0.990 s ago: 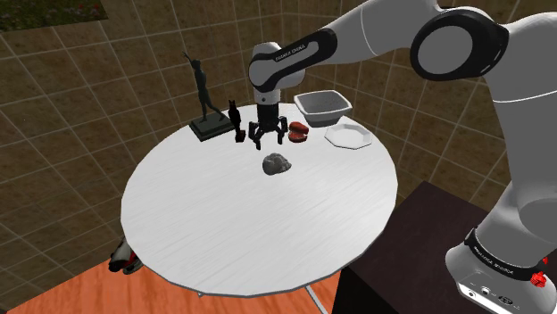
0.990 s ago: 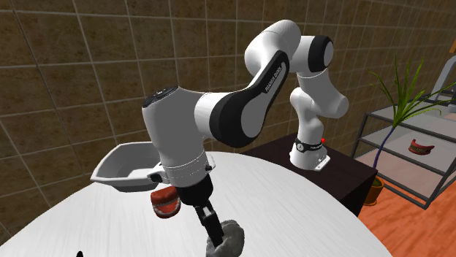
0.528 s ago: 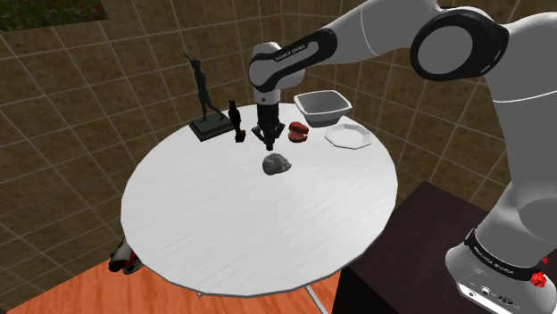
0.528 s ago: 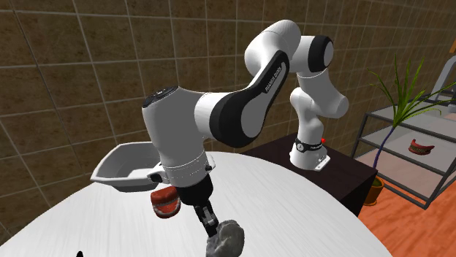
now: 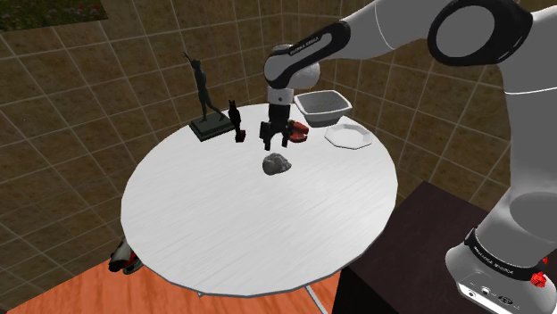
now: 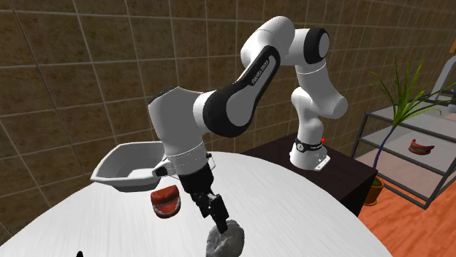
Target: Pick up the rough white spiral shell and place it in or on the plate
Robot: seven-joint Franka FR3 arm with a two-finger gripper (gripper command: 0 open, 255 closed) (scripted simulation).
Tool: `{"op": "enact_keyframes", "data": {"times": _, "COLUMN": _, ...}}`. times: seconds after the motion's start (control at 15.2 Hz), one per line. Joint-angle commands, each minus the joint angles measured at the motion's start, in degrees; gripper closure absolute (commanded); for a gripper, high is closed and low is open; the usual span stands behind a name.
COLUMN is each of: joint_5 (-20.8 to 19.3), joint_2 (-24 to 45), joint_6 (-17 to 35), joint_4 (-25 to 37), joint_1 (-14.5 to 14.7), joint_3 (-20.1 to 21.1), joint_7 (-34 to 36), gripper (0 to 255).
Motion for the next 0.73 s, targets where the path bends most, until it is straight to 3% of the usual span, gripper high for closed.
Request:
{"op": "enact_keyframes", "data": {"times": 0.0, "joint_5": 6.9, "joint_2": -2.2, "joint_6": 1.9, "joint_4": -6.6, "joint_1": -7.4, "joint_3": 4.1, "joint_7": -20.6, "gripper": 0}}
{"op": "enact_keyframes", "data": {"times": 0.66, "joint_5": 7.9, "joint_2": 0.0, "joint_6": 6.7, "joint_4": -9.3, "joint_1": -6.7, "joint_3": 4.9, "joint_7": -22.5, "gripper": 0}}
